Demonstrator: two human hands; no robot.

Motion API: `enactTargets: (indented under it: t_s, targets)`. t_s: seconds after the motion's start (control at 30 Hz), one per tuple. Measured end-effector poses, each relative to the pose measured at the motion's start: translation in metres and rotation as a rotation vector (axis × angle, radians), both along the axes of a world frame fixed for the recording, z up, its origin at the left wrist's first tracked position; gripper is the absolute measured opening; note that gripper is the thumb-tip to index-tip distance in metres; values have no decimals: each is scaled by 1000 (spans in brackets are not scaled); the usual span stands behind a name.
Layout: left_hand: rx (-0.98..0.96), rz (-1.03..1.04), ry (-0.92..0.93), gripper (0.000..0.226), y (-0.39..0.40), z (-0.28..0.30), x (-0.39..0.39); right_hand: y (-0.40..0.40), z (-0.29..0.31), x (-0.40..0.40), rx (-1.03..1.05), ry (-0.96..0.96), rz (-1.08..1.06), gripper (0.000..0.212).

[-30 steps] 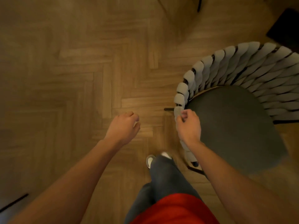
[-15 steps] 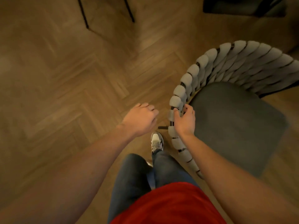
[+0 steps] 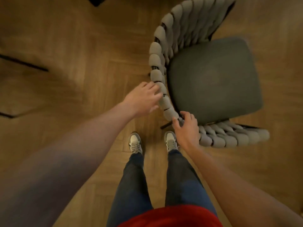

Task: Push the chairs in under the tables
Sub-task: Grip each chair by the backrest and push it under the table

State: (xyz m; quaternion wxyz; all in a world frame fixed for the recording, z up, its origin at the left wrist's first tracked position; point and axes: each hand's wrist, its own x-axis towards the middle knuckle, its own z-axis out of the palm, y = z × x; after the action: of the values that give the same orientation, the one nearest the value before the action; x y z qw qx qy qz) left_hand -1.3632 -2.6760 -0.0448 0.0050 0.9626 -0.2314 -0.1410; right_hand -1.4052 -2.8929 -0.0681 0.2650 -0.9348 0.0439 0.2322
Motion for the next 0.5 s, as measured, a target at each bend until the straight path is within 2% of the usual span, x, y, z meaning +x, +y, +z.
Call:
enactTargets:
  t_s: [0.17, 0.27, 0.4, 0.5]
  targets:
    - [43, -277, 8, 66, 20, -8, 59, 18, -6, -18, -93, -60, -81, 49]
    - [87, -388, 55, 76, 19, -18, 82, 23, -14, -18, -168, -83, -36, 52]
    - [106, -459, 103, 85, 13, -32, 90, 26, -23, -22, -266, -158, -6, 55]
    - [60, -442, 80, 81, 15, -37, 87, 25, -27, -22, -281, -191, -4, 53]
